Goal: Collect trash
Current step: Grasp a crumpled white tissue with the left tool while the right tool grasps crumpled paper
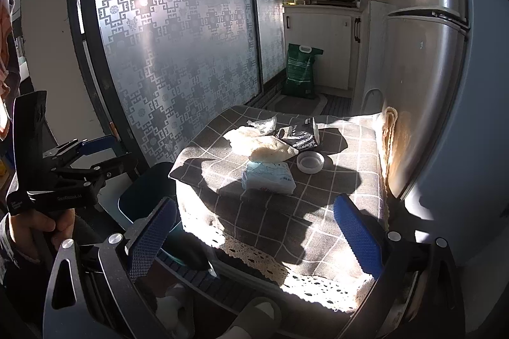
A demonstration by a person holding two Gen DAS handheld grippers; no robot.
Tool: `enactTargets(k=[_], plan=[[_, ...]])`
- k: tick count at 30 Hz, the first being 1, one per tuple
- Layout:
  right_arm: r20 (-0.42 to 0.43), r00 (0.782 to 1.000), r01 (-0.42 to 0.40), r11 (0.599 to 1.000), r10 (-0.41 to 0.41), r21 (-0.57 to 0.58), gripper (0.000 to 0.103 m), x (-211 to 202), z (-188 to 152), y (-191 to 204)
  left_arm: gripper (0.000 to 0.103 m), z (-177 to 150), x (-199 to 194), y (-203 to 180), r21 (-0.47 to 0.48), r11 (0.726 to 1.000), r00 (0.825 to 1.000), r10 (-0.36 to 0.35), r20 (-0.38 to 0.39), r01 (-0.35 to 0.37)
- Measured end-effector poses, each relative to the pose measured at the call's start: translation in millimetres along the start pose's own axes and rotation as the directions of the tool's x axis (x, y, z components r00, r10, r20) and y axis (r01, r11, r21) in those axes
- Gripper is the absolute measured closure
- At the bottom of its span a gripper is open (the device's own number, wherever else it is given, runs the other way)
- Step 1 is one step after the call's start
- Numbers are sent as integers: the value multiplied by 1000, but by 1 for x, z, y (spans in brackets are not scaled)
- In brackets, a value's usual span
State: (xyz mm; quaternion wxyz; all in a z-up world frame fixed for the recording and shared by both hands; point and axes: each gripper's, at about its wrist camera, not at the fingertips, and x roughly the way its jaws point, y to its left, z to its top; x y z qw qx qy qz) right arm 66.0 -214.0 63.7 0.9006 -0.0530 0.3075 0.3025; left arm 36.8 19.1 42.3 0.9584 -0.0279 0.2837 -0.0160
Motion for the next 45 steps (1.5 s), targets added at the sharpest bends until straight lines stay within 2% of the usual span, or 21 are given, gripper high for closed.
enactTargets(k=[2,4,6,13,15,17,22,26,28,30,36,38,39,42,45], plan=[[-14,1000,-5,1000,5,-11,3,4,4,1,19,7,4,0,8,1000,1000,-1,-10,1],[-25,1000,-15,1000,15,-14,3,7,7,1,25,13,7,-1,20,1000,1000,-7,-19,8],[-35,999,-21,1000,20,-16,3,11,11,1,26,20,12,-2,28,999,1000,-15,-26,16],[-66,998,-12,1000,11,-19,4,27,30,-10,33,42,38,-8,74,994,996,-78,-48,82],[-79,997,-15,1000,14,-7,9,34,31,-15,38,49,51,-10,87,991,993,-95,-64,100],[-100,995,-16,1000,16,6,13,41,32,-20,43,53,64,-12,90,985,986,-141,-89,149],[-133,990,-38,999,43,39,24,55,38,-32,45,55,101,-16,90,968,965,-220,-144,234],[-146,988,-45,998,52,50,32,67,45,-36,51,53,124,-17,74,960,952,-256,-167,271],[-157,986,-51,997,59,57,37,75,48,-38,59,52,134,-17,70,959,950,-260,-172,275],[-172,983,-50,997,60,61,39,83,50,-40,60,53,142,-16,68,957,949,-266,-172,281],[-196,977,-65,994,82,89,45,100,55,-41,79,55,156,-14,43,941,929,-324,-179,336],[-205,975,-65,994,81,87,49,105,57,-38,94,54,160,-15,39,936,923,-337,-186,349],[-210,975,-63,995,79,83,51,108,58,-36,96,54,160,-14,35,934,920,-344,-186,356],[-237,970,-38,998,49,49,58,118,60,-30,98,53,159,-12,18,933,920,-351,-175,359],[-248,968,-34,999,41,33,60,124,62,-25,98,53,151,-2,-14,945,935,-326,-140,327]])
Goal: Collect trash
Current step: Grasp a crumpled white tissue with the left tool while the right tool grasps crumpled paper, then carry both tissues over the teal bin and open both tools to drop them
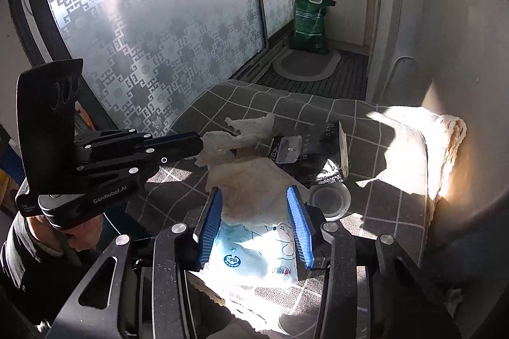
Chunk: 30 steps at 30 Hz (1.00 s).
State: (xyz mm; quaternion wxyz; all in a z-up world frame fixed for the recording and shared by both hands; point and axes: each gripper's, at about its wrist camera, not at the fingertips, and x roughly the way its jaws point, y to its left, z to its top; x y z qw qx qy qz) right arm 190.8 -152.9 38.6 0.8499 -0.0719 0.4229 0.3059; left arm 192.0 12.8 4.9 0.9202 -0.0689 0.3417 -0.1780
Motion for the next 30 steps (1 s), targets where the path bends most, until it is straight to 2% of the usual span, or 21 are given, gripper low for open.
enactTargets(k=[4,7,9,10,13,21,26,30], plan=[[-9,1000,16,1000,-16,4,60,7,4,2,98,-1,-20,5,-35,999,997,37,63,-35],[-31,999,37,999,-37,-10,67,15,6,7,98,-5,-34,4,-44,998,994,50,94,-46],[-46,998,48,999,-49,-18,73,20,6,9,98,-7,-41,2,-39,998,993,56,105,-52],[-53,997,60,998,-62,-27,82,22,7,10,98,-9,-43,1,-38,998,992,58,109,-54],[-59,995,83,995,-86,-49,98,23,8,16,98,-15,-53,4,-36,998,991,65,119,-61],[78,991,118,989,-112,-83,100,-10,25,39,98,-21,-87,17,-61,994,981,101,163,-93],[131,988,92,990,-77,-111,100,-22,35,61,98,-28,-109,27,-72,989,972,142,188,-131],[137,990,58,986,-36,-154,100,-19,40,86,98,-40,-121,41,-90,980,964,194,182,-180]])
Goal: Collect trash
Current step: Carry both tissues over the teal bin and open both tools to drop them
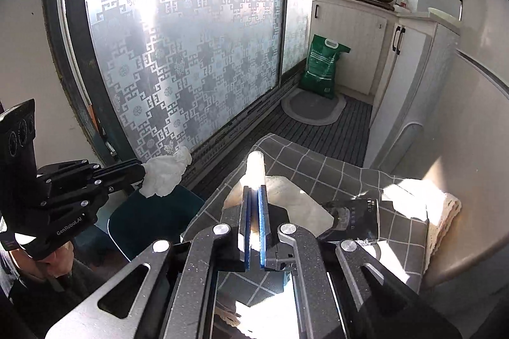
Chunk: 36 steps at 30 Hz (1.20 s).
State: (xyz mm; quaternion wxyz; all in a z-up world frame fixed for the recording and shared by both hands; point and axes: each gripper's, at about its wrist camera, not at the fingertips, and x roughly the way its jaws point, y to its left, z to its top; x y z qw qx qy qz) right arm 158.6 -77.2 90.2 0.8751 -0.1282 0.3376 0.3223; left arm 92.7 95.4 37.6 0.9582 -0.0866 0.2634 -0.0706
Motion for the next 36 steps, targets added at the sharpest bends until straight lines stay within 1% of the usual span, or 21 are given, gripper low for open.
enactTargets(k=[4,7,10,14,17,21,26,31,36], plan=[[-9,998,-65,998,65,-24,100,16,5,29,98,-12,-5,20,-23,998,998,56,-21,-57],[-27,993,-116,992,115,-54,100,33,7,60,98,-26,-8,39,-38,993,993,108,-50,-110],[-55,986,-159,983,155,-87,100,51,9,89,98,-41,-5,56,-48,985,983,159,-94,-164],[-101,979,-189,975,178,-113,100,75,7,119,98,-57,0,79,-51,973,965,214,-150,-224],[-134,975,-197,972,180,-126,100,92,5,137,98,-70,5,96,-57,965,952,240,-189,-255],[-185,967,-199,971,173,-134,100,113,-3,151,98,-89,13,118,-72,958,934,252,-253,-278],[-234,961,-180,975,146,-129,100,133,-9,158,98,-111,22,134,-74,957,916,242,-320,-279],[-291,949,-165,979,124,-120,100,153,-15,159,98,-128,38,134,-56,962,890,224,-396,-267],[-340,935,-149,982,100,-120,100,168,-24,158,98,-140,54,131,-31,971,870,199,-451,-239]])
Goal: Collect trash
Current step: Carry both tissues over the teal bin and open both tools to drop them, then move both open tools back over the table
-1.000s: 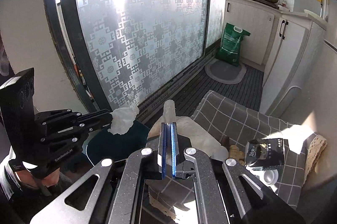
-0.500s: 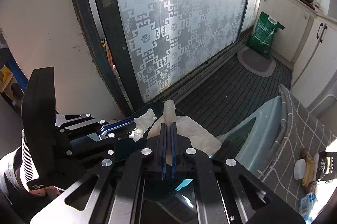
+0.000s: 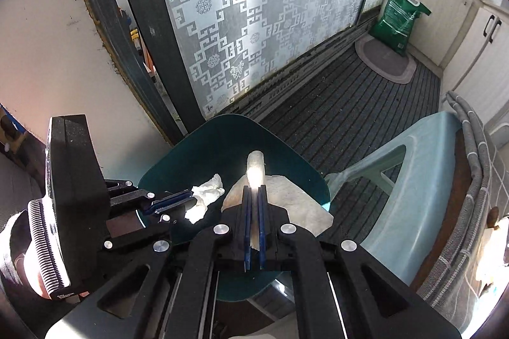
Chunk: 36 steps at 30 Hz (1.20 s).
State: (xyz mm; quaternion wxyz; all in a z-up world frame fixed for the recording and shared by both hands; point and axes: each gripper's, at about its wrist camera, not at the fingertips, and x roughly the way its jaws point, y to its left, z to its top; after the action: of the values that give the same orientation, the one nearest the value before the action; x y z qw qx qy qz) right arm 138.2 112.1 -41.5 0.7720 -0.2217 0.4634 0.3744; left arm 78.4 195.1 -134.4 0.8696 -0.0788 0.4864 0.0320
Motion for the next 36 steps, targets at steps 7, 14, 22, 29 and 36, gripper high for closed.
enactTargets(k=[7,14,22,29,36], plan=[[-27,1000,-3,1000,3,9,100,11,-3,-2,57,-7,21,-6,33,999,998,-6,-70,8],[-30,1000,-4,1000,5,11,100,14,-5,-5,65,-2,8,2,12,1000,1000,16,-25,-15],[-52,998,-26,999,27,20,100,26,-8,-2,71,9,-28,6,-4,999,993,49,107,-49],[-98,994,-41,999,43,20,88,38,-14,0,71,21,-70,7,-22,999,968,43,247,-39],[-70,996,-54,999,54,4,61,26,-14,8,71,30,-108,2,-28,1000,933,18,359,-8]])
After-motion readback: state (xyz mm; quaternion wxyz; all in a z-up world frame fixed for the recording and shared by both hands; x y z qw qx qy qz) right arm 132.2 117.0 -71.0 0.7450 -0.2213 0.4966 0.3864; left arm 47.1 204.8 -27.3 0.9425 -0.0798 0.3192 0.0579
